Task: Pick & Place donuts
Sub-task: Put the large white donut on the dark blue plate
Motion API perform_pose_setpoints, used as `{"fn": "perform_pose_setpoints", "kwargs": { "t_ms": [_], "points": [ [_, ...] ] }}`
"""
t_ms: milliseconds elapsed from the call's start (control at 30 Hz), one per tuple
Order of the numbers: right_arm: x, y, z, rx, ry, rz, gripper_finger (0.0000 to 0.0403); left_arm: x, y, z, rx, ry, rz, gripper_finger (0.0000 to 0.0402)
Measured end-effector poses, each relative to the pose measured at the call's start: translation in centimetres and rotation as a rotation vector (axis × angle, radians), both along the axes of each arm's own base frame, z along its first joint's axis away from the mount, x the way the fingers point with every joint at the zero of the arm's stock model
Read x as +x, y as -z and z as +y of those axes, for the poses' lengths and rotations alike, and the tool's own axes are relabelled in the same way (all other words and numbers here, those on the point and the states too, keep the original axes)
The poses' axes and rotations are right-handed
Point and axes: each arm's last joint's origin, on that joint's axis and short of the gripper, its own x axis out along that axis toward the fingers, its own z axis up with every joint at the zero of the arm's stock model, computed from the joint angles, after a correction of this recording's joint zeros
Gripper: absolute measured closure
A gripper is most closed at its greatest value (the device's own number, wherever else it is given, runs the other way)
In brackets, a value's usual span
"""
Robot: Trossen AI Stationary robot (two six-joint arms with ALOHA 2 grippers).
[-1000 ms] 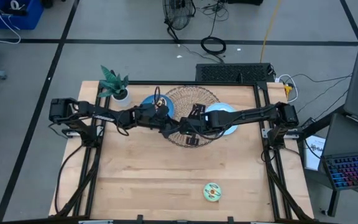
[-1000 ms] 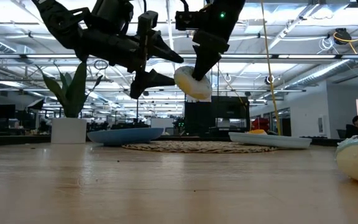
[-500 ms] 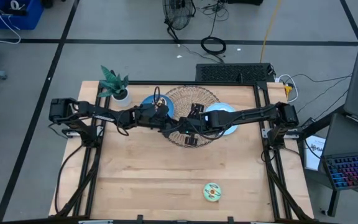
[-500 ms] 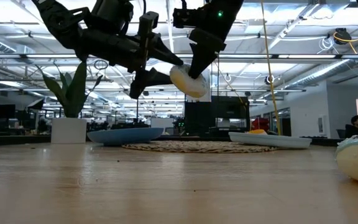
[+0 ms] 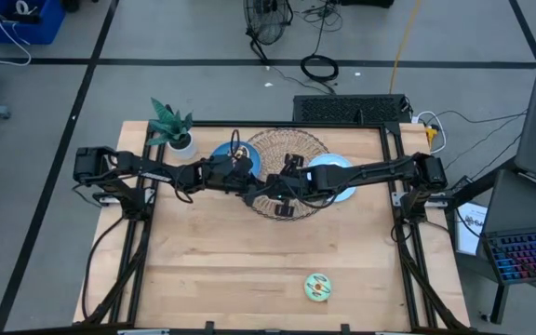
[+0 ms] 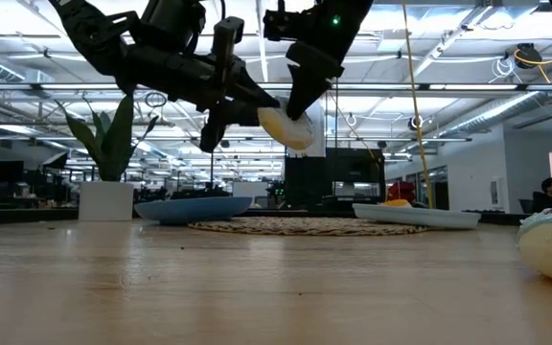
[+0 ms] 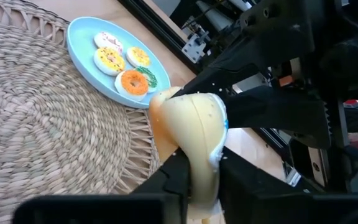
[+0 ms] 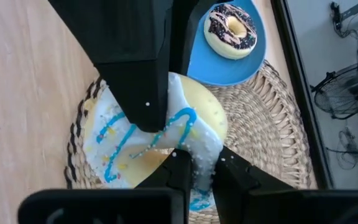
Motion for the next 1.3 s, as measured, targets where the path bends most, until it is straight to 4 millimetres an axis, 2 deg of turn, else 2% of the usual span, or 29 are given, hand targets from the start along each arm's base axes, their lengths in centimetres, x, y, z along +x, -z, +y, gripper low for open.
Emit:
{"fn": "perform_pose_setpoints", "kwargs": {
  "t_ms": [133,267,400,500,633,800,1000,1133,1300],
  "points": [
    [0.0,0.0,0.0,0.019,0.025,-0.012,0.0348,0.0,0.0,0.0,-0.007,0.016,-0.001,0.0368],
    [0.0,0.0,0.0,0.016,0.025,-0.011,0.0295,0.0,0.0,-0.1,-0.007,0.016,0.000,0.0379],
    [-0.3,-0.2,0.0,0.013,0.027,-0.007,0.0223,0.0,0.0,-0.1,0.006,0.021,0.000,0.0359],
    [-0.8,-1.1,0.0,0.014,0.028,-0.021,0.0175,0.0,0.0,0.1,0.014,0.017,-0.001,0.0341],
    [-2.3,-3.1,-0.1,0.040,0.065,-0.062,0.0138,-0.1,0.1,0.7,0.023,0.003,0.002,0.0332],
    [-4.6,-5.4,-0.2,0.069,0.100,-0.114,0.0126,-0.5,0.2,2.0,-0.009,0.078,0.007,0.0331],
    [-7.6,-7.4,-0.3,0.077,0.102,-0.155,0.0134,-1.8,0.7,5.1,-0.106,0.195,0.042,0.0330],
    [-9.7,-8.1,-0.5,0.082,0.108,-0.192,0.0134,-2.9,1.2,7.0,-0.127,0.182,0.089,0.0330],
    [-12.2,-7.8,-0.6,0.089,0.108,-0.240,0.0131,-4.0,1.3,8.8,-0.151,0.208,0.081,0.0330]
  ]
}}
